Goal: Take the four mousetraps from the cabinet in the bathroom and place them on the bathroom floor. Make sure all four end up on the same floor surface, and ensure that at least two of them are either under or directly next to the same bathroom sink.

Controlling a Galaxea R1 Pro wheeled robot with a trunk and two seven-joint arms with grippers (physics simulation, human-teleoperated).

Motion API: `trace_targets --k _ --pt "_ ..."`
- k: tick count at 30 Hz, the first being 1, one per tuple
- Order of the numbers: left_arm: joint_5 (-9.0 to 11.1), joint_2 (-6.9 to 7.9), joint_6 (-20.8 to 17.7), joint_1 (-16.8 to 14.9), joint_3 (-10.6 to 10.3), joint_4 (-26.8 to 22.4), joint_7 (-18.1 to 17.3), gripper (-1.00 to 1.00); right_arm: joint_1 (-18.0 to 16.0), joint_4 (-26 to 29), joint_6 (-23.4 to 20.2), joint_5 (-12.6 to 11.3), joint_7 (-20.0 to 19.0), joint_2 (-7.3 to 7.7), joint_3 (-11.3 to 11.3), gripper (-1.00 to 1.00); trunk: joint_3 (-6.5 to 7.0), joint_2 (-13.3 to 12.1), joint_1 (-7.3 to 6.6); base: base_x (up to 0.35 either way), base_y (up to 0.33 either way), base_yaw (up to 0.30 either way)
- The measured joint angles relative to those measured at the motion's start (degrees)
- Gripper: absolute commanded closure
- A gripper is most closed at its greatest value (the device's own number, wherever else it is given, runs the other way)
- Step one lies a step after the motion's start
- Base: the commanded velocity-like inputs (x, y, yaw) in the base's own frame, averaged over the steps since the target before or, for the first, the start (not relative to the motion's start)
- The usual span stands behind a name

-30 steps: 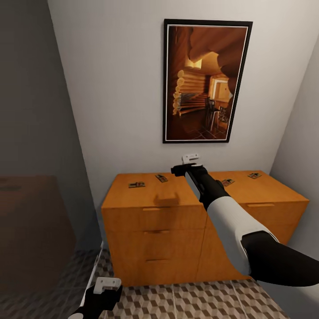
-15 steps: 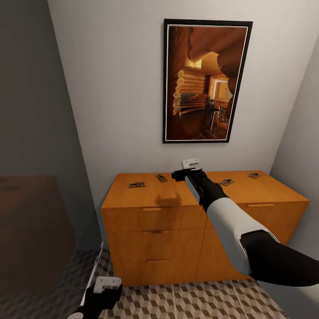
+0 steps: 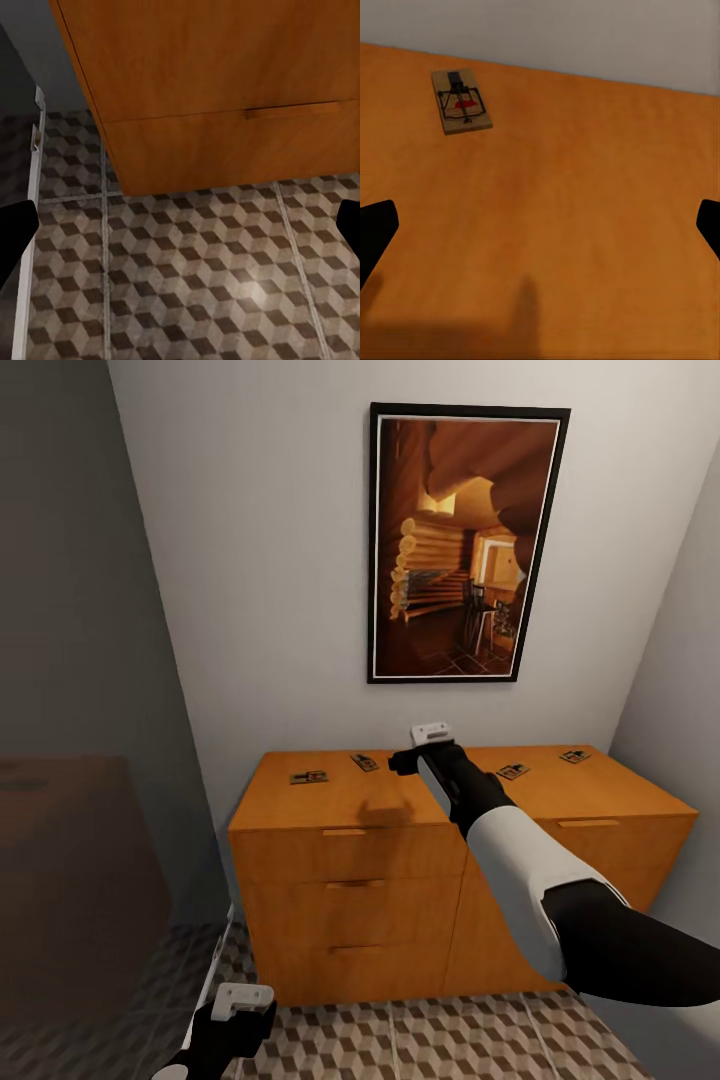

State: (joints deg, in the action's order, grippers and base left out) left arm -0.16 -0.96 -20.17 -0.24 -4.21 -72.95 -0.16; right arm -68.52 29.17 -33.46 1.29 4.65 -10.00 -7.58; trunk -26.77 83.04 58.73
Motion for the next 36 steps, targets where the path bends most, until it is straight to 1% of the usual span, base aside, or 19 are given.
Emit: trace_targets --k 16,31,36 --pt "0.0 0.0 0.0 0.0 0.0 0.0 -0.1 -1.0 0.0 0.6 -0.6 -0.2 -0.1 0.0 0.0 -1.0 0.0 0.0 -0.01 0.015 0.006 0.0" --pt "0.0 0.0 0.0 0.0 0.0 0.1 -0.1 -1.0 0.0 0.7 -0.6 -0.2 -0.2 0.0 0.1 -1.0 0.0 0.0 -0.02 0.215 0.144 0.0" --pt "0.0 -0.03 0.0 0.0 0.0 0.1 -0.1 -1.0 0.0 0.7 -0.6 -0.2 -0.2 0.0 0.1 -1.0 0.0 0.0 -0.01 0.13 0.09 0.0"
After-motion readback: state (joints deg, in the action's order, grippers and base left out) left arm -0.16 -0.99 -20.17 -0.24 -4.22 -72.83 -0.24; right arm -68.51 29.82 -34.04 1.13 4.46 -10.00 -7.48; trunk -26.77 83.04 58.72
